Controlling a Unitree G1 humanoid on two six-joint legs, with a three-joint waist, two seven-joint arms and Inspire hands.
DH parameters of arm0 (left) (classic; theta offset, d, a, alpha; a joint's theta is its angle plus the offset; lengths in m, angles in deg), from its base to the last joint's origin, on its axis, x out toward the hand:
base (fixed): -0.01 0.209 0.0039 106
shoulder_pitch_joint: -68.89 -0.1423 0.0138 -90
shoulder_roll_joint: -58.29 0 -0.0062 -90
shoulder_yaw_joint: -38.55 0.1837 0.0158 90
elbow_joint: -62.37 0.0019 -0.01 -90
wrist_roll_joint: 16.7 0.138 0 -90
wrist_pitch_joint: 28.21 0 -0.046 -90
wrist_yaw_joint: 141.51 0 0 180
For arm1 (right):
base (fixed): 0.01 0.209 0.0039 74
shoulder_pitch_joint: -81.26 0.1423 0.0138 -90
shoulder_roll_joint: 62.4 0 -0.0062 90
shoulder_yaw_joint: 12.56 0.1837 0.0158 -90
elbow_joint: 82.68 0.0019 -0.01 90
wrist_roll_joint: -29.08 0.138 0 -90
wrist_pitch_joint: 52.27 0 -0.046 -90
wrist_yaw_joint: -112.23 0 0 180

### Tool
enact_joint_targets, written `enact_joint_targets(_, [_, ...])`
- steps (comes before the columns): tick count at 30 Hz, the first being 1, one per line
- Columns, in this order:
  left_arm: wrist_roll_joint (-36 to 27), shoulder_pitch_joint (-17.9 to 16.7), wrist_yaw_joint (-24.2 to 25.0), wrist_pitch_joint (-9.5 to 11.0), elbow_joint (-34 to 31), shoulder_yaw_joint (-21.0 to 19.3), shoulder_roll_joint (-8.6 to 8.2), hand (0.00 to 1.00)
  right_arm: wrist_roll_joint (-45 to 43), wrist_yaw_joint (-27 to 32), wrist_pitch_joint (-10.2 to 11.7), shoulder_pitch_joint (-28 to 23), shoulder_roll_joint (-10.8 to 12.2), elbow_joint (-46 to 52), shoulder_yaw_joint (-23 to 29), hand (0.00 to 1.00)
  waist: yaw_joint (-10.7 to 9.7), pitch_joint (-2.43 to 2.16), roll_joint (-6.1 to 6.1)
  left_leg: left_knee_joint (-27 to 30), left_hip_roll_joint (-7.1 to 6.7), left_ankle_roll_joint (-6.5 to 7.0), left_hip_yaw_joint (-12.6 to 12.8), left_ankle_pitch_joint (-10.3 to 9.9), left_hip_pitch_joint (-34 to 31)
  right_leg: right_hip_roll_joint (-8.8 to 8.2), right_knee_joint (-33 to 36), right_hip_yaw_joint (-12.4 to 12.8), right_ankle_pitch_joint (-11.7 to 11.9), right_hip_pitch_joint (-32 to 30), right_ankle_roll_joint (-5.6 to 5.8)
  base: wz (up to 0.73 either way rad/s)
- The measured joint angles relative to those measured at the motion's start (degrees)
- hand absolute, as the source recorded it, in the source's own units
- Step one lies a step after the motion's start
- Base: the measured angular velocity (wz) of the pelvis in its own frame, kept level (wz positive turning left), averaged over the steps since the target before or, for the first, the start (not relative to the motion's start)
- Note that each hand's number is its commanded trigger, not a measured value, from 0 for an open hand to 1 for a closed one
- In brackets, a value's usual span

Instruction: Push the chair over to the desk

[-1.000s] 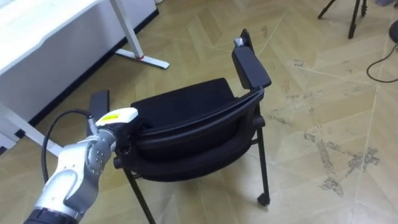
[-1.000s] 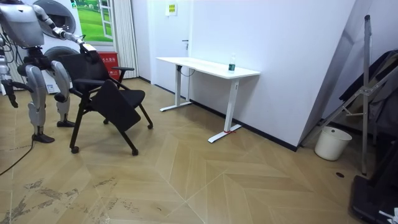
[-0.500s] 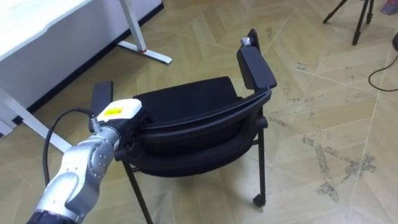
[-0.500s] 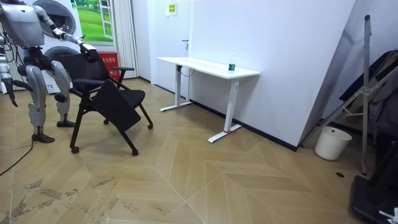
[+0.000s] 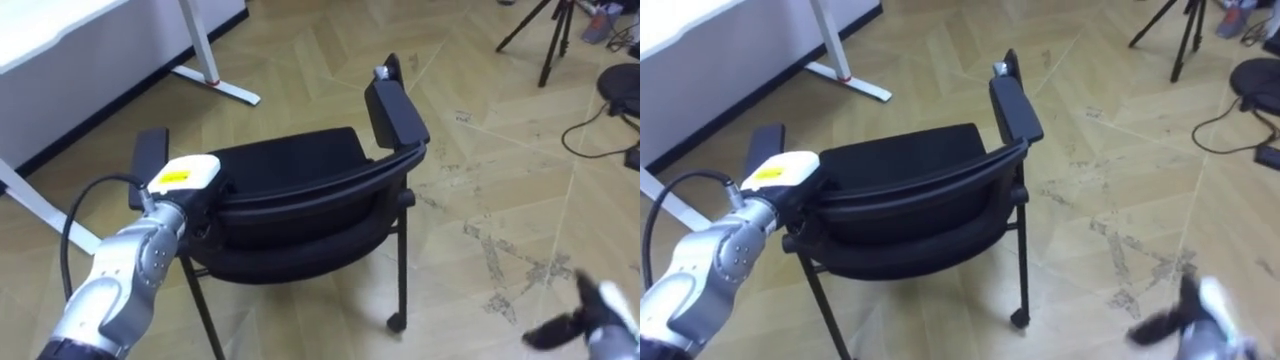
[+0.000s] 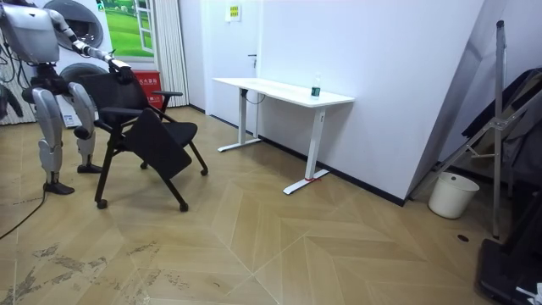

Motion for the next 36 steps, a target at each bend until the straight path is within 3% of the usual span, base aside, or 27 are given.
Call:
enact_joint_targets(2, [0.1,0.2,-0.3,0.2,-0.1,0.0,-0.01,1.0,-6.7,0.4,-0.4,0.6,-0.5,9.0,0.0,0.0,0.8,0.05,-0.35,0.1,0.09,0.0,0.1,0.0,-0.3,0.04,0.3,0.1,0.0,-0.2,-0.04,-0.06])
enact_joint_targets(7, [0.0,1.3,-0.3,1.5,0.1,0.2,0.12,1.0,-16.8,0.1,-1.3,3.1,-0.5,20.3,-3.2,0.0,1.8,0.0,-0.6,0.8,0.17,0.13,0.5,-0.1,-1.3,0.0,0.7,0.4,0.0,-1.1,-0.07,-0.02])
enact_joint_targets(10, [-1.4,2.4,-1.0,3.3,1.4,1.4,1.16,1.0,-18.1,-1.1,-1.3,3.9,-0.5,25.9,-6.8,0.0,2.8,0.0,-0.62,0.7,0.21,0.13,0.6,-0.1,-1.3,0.04,0.9,0.6,0.0,-1.8,-0.08,-0.03])
enact_joint_targets(13, [-1.5,3.2,-1.2,4.2,1.8,1.7,1.16,1.0,-21.9,-3.4,-1.5,3.8,-0.5,32.6,-10.6,0.0,3.7,0.03,-0.58,0.6,0.24,0.13,0.5,-0.1,-1.7,0.08,1.0,0.6,0.0,-1.8,-0.09,0.01])
enact_joint_targets(16, [-1.6,4.0,-1.2,5.7,2.3,2.1,1.26,1.0,-26.1,-5.0,-0.3,3.9,-0.5,36.4,-12.8,0.0,4.4,0.04,-0.59,0.9,0.28,0.14,0.1,-0.1,-2.2,0.12,0.8,0.3,0.1,-1.9,-0.15,0.05])
enact_joint_targets(30, [-2.7,7.1,-1.4,11.2,3.5,3.7,1.42,1.0,-28.1,-14.3,1.8,4.3,-0.5,36.6,-18.9,0.0,8.6,1.21,-0.44,1.1,0.41,0.18,-0.2,-0.2,-2.9,0.23,0.4,0.0,0.1,-2.3,-0.27,0.0])
enact_joint_targets(36, [-2.7,8.0,-1.5,12.6,4.4,3.7,1.42,1.0,-28.3,-16.2,2.9,4.3,-0.5,35.2,-21.9,0.0,8.8,1.28,-0.54,1.1,0.4,0.18,-0.7,-0.2,-3.3,0.23,0.4,-0.5,0.1,-2.4,-0.26,0.04])
